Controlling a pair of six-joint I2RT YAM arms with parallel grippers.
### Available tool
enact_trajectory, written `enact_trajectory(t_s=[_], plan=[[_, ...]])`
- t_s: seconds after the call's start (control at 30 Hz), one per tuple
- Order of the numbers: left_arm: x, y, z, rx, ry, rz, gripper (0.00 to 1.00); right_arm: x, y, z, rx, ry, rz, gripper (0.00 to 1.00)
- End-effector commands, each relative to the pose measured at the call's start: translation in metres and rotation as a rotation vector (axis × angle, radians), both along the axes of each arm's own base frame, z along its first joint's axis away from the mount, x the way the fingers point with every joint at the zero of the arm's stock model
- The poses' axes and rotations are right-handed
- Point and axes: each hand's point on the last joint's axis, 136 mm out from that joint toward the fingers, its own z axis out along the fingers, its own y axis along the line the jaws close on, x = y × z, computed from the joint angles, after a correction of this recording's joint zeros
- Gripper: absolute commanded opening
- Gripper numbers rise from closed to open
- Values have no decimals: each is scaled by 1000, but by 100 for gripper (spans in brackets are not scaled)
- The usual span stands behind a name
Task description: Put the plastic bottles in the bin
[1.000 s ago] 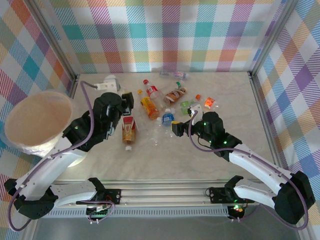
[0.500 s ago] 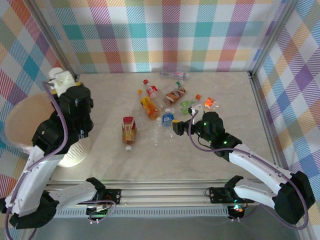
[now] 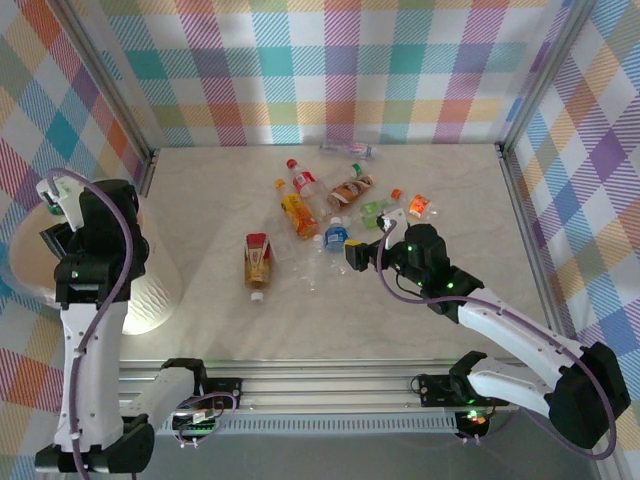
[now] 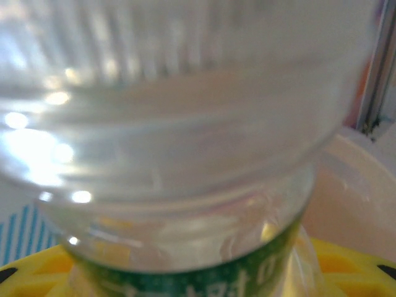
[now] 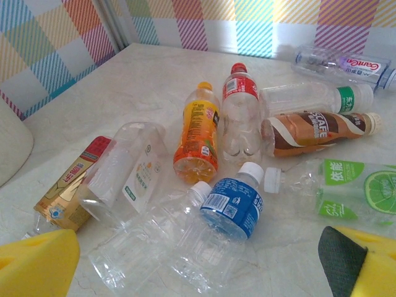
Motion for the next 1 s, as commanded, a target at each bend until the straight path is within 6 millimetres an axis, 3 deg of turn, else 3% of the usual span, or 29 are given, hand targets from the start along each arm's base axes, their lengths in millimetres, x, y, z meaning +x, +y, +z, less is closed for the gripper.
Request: enact_trajectory(t_s=[0.0,0.23,0.4,0.47,0.97], plan=[[12,-4,-31,-129,63,-54,45,0,-2,4,10,-29,-12,100],[25,10,-72,-278,160,-19,46,-1,-3,1,-2,-27,-10,100],[43,-4,-102,-462,189,-102,49,-1,-5,-2,-12,-24,-14,100],[46,-1,-113,-533,186,-95,50,-2,-5,-3,-16,-20,-13,100],[84,-51,-144,-895,56,-298,53,-4,-8,-13,-46,27,-15,100]])
